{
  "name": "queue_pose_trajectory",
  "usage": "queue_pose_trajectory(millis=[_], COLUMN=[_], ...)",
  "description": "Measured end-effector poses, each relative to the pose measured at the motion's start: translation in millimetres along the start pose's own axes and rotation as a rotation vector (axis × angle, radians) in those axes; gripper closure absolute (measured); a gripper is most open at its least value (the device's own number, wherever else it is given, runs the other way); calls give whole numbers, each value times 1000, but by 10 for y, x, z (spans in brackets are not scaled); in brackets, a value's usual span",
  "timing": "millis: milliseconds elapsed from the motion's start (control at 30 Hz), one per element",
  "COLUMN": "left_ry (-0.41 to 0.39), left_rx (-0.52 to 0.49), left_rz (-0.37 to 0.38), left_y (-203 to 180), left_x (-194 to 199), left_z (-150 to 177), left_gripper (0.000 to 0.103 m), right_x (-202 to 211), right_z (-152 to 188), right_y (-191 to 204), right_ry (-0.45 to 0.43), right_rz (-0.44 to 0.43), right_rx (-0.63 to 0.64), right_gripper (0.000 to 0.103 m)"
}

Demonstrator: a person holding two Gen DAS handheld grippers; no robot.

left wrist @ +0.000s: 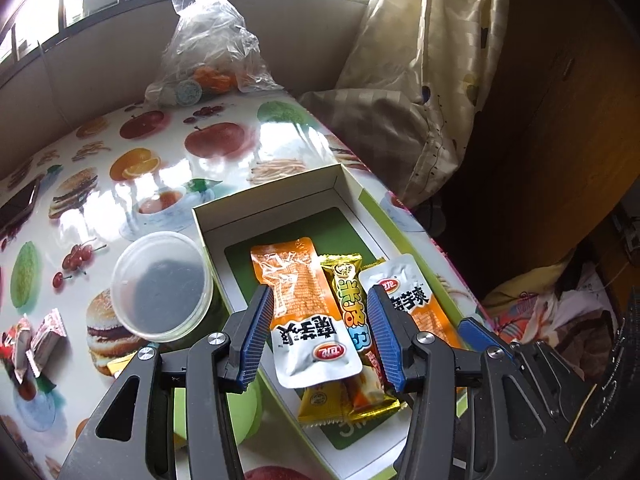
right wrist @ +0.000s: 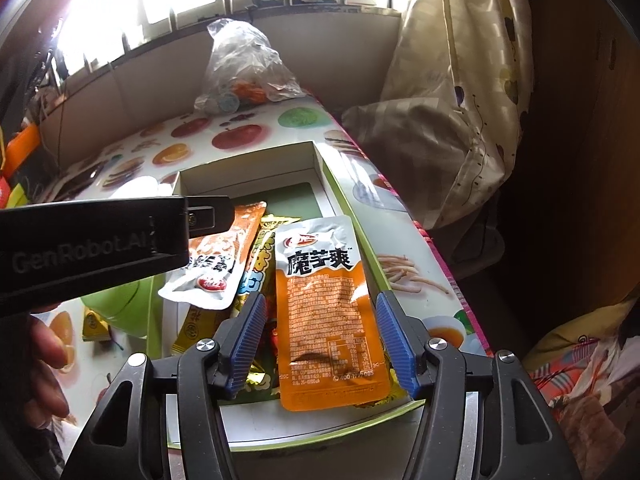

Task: Organize snacks
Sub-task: 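Lower both orange packets into the box and open both grippers, then move both open grippers back over the loose snacks on the table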

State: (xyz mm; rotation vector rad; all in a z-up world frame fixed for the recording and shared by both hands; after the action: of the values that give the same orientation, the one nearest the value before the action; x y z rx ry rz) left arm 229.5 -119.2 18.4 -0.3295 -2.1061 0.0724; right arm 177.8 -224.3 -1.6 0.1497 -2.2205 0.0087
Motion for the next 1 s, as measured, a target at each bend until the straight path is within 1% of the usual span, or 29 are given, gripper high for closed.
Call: queue_pose_trajectory(millis=[133,233,400,600,1000], left_ry=[-24,-39,-68,-100,-140], left_rx=[0,6,12,32,80], left_rz=[-13,-4,-13,-31,-78], left_y=[29,43,104,242,552], left_x=[127,239,414,605,819], left_z=[21,54,123,239,442], left_gripper=[53,53,53,53,53], right_x=[81,125,230,361,515], right_z=[-7,-9,-9,-18,-31], right_y=[12,31,87,205,452], right_ry=[-15,-19,-39,-64,-100], right_rz=[3,5,4,-7,-31], right_rx=[-3,-3,-6,4,18], right_gripper=[45,45,45,45,45])
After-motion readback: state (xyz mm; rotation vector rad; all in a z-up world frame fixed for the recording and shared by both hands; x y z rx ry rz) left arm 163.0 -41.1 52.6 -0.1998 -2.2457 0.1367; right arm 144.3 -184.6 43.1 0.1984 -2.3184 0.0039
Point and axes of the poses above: each gripper's, at about its wrist camera, not at the fingertips, and x roughly against the way its jaws point, y to its left, z to its underside, the point moved 6 cm from there along -x, roughly the way its jaws point, and after that the axes turned 3 degrees about y, right-handed, at the moved point
